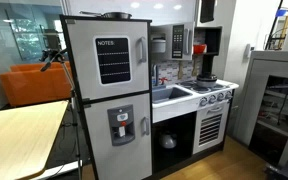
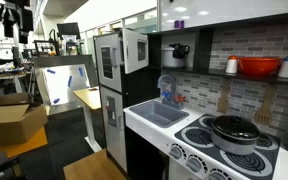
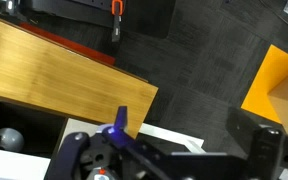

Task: Open the freezer

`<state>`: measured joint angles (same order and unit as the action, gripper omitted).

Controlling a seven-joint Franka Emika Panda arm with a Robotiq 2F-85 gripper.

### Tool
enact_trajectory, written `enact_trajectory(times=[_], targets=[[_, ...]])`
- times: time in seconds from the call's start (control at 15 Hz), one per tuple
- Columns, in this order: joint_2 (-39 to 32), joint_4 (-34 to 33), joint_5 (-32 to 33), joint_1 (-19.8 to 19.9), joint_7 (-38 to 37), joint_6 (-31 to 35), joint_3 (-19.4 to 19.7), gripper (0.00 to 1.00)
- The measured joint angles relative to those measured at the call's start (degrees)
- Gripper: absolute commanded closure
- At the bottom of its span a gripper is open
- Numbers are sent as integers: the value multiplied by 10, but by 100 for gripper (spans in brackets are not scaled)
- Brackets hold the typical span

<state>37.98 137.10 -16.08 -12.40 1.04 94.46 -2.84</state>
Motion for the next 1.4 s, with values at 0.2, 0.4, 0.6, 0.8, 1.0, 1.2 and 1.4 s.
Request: enact_trajectory(times=[0.2,0.4,0.6,0.8,1.0,1.2,1.4], targets=[[0,0,0,0,0,0,0,0],[0,0,0,0,0,0,0,0],[0,0,0,0,0,0,0,0],[0,0,0,0,0,0,0,0],[0,0,0,1,-2,4,-8,0],[-2,0,3,1,-24,49,-49,0],[-12,1,26,1,-63,133,-102,0]])
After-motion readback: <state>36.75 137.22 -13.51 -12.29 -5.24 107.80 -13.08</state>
